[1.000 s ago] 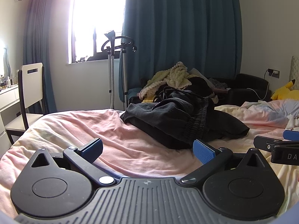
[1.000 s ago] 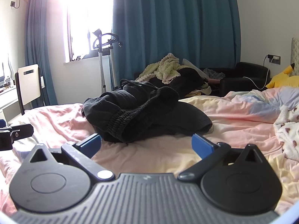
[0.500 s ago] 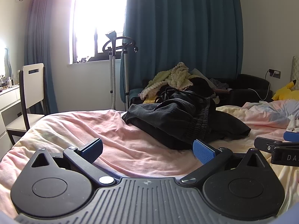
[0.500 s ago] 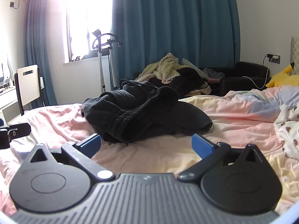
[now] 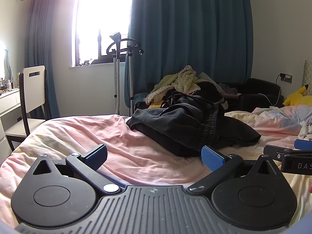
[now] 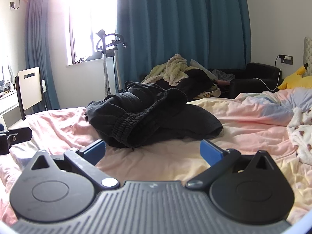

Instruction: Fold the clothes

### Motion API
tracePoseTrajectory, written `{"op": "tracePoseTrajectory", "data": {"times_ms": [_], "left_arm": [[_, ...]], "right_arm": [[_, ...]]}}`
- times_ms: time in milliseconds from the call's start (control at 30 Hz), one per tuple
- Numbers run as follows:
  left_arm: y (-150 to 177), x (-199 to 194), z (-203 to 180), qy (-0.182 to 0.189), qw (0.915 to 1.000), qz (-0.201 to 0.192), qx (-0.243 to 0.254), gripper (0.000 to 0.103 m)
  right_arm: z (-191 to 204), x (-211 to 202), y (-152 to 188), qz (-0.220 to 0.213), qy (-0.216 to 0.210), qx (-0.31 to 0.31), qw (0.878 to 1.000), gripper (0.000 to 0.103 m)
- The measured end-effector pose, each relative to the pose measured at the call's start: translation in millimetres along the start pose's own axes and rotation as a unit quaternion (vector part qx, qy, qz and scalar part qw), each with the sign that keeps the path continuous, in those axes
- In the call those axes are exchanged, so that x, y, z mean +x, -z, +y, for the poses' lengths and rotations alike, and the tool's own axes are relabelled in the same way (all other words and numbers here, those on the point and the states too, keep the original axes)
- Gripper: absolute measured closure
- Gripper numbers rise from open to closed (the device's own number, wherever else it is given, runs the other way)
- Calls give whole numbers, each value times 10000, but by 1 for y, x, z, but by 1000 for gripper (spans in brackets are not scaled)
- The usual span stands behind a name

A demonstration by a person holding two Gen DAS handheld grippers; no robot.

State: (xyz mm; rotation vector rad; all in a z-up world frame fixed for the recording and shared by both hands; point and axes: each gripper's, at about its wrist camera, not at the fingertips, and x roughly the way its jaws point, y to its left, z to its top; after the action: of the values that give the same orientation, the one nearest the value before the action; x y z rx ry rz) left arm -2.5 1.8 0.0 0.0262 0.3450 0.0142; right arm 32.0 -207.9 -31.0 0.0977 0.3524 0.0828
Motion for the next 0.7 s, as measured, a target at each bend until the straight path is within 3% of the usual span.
{"op": "tracePoseTrajectory", "data": {"times_ms": [700], "left_arm": [[0, -1, 1, 48, 10000, -7, 3, 0]], "right_arm": [[-4, -1, -1, -15, 4, 5, 10000, 0]]}}
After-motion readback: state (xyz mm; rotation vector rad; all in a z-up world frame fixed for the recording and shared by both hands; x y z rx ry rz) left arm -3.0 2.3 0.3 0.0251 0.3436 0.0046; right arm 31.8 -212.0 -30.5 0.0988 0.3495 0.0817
